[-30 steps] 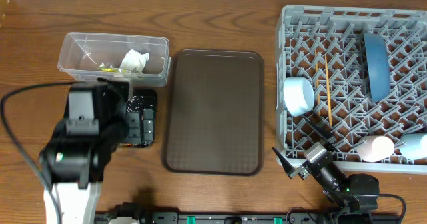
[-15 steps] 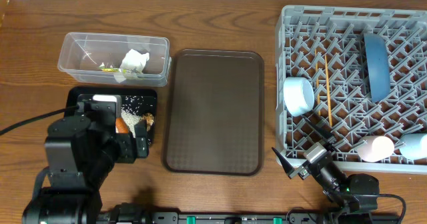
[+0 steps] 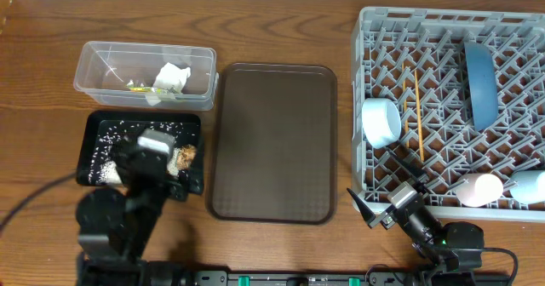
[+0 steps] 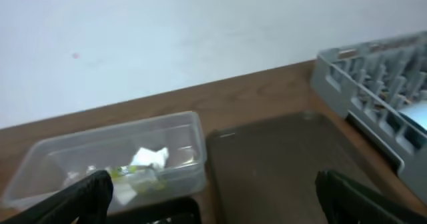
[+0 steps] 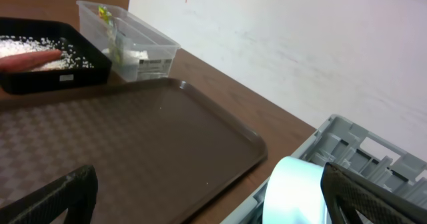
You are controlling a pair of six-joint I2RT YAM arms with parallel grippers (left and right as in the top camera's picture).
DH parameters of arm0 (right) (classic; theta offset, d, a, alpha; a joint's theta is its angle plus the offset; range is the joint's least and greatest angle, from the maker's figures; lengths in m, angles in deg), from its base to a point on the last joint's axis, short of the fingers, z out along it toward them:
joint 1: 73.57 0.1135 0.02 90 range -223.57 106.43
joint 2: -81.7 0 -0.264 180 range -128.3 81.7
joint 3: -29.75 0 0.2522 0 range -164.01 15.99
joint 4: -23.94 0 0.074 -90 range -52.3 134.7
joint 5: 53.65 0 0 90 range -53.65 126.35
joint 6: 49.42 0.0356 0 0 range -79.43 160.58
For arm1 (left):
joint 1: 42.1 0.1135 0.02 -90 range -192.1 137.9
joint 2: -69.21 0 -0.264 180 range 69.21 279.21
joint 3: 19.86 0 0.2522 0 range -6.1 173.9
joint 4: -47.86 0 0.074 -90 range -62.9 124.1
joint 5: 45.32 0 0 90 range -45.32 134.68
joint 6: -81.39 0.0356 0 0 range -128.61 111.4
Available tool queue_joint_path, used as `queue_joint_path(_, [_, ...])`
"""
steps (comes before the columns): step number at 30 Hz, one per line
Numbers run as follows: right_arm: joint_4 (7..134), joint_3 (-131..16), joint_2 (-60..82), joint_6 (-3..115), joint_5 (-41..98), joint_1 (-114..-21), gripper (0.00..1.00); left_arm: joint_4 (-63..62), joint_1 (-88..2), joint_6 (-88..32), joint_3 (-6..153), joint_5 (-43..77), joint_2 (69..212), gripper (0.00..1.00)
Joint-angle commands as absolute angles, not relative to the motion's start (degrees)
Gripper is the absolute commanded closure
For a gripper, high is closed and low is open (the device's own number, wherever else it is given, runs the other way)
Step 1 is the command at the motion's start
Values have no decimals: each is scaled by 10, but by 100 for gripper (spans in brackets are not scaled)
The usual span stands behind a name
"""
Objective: Sort waste into correct bins and load items into the dishwasher rack
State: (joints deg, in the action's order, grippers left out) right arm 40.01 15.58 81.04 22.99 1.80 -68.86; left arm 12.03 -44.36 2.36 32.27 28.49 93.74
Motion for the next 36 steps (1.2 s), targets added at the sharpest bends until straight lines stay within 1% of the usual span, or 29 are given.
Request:
queue_joint_path(1, [402, 157, 813, 225, 14, -699, 1, 142, -455, 36, 270, 272, 887, 2])
queue_joint_path(8, [402, 157, 813, 225, 14, -699, 1, 196, -458, 36, 156, 271, 777, 2])
queue_joint_path(16, [402, 157, 813, 225, 14, -699, 1, 235, -458, 36, 79, 272, 696, 2])
queue_joint_path(26, [402, 157, 813, 225, 14, -699, 1, 389, -458, 31, -28, 271, 693, 2])
queue_joint_path(30, [402, 157, 813, 225, 14, -699, 1, 414, -458, 31, -60, 271, 693, 2])
queue_joint_path(36, [402, 157, 813, 225, 14, -699, 1, 402, -459, 32, -59, 272, 693, 2])
